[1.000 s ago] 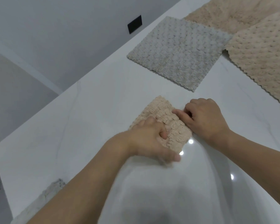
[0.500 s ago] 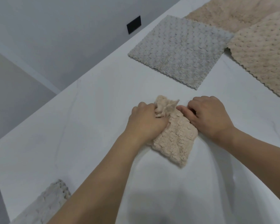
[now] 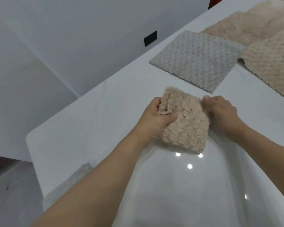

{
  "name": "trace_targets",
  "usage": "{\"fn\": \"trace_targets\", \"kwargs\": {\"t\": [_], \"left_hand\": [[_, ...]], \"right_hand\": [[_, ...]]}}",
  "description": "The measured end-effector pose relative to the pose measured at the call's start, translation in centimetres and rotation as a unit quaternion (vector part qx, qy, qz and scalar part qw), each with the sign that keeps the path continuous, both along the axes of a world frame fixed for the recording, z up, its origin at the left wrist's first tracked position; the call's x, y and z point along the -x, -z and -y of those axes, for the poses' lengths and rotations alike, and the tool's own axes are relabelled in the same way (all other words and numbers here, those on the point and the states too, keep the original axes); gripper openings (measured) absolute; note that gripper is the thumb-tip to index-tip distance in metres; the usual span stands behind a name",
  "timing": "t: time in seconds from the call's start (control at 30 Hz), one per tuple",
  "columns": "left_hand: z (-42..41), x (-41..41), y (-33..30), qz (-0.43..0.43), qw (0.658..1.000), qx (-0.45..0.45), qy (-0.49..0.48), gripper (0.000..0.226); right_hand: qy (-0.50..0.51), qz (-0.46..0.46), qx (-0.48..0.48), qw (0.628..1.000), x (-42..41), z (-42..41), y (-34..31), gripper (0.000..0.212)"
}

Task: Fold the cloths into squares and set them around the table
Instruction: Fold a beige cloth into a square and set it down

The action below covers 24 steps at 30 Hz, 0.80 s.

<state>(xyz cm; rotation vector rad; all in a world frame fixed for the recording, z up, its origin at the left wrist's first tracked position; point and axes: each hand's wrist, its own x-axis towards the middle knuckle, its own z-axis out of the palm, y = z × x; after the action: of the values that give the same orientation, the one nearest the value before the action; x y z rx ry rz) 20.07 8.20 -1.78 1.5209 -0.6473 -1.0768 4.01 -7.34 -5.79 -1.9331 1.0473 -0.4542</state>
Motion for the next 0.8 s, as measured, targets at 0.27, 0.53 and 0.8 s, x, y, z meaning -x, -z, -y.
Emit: {"fn": "trace_targets", "kwargs": {"t": [0.27, 0.53, 0.8], "left_hand": [[-5.5, -5.2, -2.7, -0.058, 0.998, -0.004, 0.001, 0.030], [-9.3, -11.1, -3.8, 0.133, 0.982, -0.132, 0.012, 0.039], [-10.7, -18.4, -3.8, 0.360, 0.926, -0.088, 0.074, 0.028]], "right_hand": [[0.104, 0.230, -0.304, 0.919, -6.7, -11.9, -4.5, 0.027], [0.228, 0.171, -0.141, 0.948, -12.4, -19.1, -5.8, 0.021], [0.265, 0.172, -0.146, 0.938, -20.0, -20.9, -5.3, 0.027]]}}
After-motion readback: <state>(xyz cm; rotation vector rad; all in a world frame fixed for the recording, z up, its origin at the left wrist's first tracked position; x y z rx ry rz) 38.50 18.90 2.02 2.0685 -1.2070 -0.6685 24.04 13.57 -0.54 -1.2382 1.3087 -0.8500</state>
